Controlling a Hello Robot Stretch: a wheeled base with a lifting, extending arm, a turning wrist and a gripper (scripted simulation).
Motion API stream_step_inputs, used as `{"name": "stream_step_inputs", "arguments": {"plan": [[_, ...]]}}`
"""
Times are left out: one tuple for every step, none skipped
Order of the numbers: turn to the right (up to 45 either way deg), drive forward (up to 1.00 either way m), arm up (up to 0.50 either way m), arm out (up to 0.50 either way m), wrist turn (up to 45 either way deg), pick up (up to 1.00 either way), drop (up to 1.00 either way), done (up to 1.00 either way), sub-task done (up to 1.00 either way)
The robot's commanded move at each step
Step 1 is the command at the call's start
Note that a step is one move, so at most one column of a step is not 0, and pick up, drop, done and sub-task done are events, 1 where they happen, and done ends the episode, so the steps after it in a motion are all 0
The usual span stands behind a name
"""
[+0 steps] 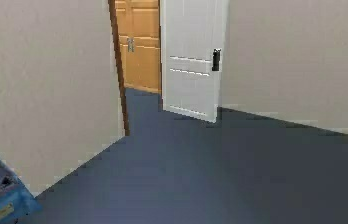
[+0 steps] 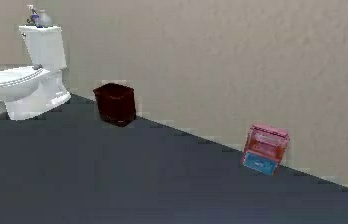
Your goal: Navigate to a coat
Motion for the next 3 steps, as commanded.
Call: {"name": "stream_step_inputs", "arguments": {"plan": [[-45.0,0.0,0.0,0.0,0.0,0.0,0.0,0.0,0.0],[-45.0,0.0,0.0,0.0,0.0,0.0,0.0,0.0,0.0],[-45.0,0.0,0.0,0.0,0.0,0.0,0.0,0.0,0.0]]}}
